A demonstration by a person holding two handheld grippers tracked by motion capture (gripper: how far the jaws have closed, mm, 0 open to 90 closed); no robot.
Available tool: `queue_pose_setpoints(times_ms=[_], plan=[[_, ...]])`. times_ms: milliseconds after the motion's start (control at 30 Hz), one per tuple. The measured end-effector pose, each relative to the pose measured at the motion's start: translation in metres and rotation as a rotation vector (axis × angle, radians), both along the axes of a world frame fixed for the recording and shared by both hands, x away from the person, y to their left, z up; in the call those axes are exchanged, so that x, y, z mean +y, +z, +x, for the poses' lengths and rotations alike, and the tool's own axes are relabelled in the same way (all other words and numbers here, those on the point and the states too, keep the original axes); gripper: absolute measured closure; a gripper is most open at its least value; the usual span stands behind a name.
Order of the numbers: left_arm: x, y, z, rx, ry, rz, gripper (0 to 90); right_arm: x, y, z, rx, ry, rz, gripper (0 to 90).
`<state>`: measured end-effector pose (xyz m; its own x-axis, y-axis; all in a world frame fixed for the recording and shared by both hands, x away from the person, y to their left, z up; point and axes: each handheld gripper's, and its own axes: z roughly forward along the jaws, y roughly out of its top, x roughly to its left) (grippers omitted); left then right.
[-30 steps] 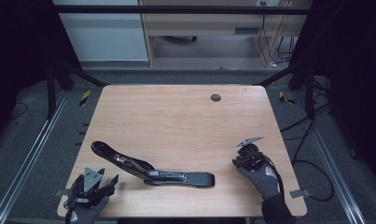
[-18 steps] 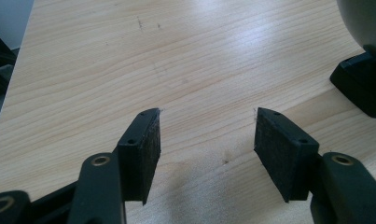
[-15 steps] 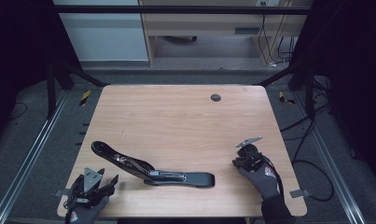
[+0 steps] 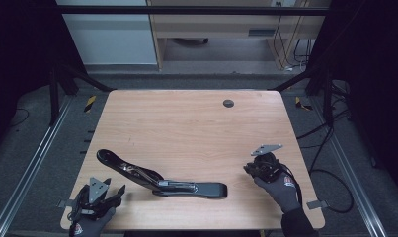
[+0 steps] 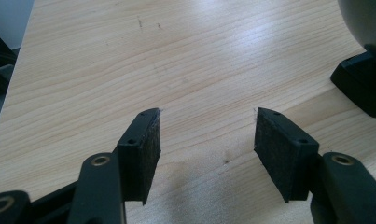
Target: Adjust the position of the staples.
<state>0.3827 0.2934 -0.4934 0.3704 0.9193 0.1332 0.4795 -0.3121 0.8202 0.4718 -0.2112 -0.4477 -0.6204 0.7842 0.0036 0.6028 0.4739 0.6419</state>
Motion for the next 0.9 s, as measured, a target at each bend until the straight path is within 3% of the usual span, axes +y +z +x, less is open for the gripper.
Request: queue_pose_setpoints(times_ms=[200, 333, 900], plan=[[0.000, 0.000, 0.000, 0.000, -0.001, 0.002, 40.3, 0.010, 0.020, -0.006, -0.070, 0.111, 0.042, 78.2], [0.000, 0.000, 0.000, 0.000, -0.001, -0.001, 40.3, 0.019, 0.026, -0.006, -0.081, 0.169, 0.058, 78.3], [0.000, -0.001, 0.002, 0.008, -0.003, -0.006, 40.3, 0.048, 0.043, -0.006, -0.108, 0.322, 0.097, 78.3]])
